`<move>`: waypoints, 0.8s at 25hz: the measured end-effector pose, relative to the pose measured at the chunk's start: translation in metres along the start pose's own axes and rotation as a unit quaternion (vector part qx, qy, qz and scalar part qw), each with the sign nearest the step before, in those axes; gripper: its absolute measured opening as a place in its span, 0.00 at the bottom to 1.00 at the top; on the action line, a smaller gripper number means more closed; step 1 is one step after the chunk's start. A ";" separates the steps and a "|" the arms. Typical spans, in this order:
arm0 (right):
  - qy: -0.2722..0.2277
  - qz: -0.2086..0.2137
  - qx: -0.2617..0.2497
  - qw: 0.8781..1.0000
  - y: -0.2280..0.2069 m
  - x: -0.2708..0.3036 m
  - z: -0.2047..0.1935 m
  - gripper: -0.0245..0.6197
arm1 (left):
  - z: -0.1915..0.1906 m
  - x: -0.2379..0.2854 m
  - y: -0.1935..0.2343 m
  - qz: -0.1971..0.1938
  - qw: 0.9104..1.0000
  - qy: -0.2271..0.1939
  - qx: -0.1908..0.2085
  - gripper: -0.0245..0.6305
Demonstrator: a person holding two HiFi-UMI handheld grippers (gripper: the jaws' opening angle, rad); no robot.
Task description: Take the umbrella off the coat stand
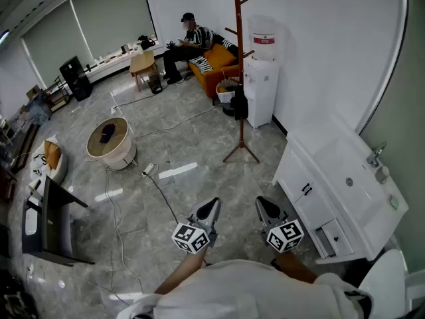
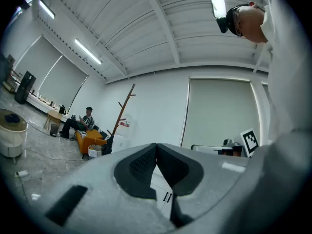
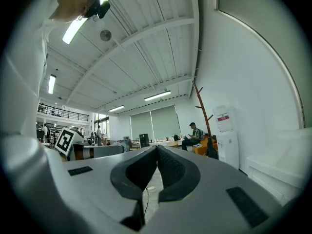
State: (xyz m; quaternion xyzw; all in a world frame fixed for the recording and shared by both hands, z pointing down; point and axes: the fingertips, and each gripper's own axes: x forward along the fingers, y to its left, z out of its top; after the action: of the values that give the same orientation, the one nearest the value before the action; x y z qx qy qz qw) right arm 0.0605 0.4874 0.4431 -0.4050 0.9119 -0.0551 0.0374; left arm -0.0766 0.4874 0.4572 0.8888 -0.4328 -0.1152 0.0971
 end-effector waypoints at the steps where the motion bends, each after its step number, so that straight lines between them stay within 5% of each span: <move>1: -0.001 -0.003 0.003 1.000 -0.004 -0.003 0.000 0.06 | -0.001 0.002 -0.004 -0.002 1.000 0.002 0.002 0.06; 20: -0.008 0.014 0.046 0.999 -0.054 -0.051 -0.015 0.06 | -0.039 0.026 -0.063 -0.017 0.999 0.034 0.004 0.06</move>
State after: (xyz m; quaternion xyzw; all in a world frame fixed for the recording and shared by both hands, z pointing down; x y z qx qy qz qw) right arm 0.1327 0.4901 0.4662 -0.3907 0.9135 -0.0937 0.0638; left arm -0.0025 0.5083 0.4742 0.9000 -0.4142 -0.0853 0.1060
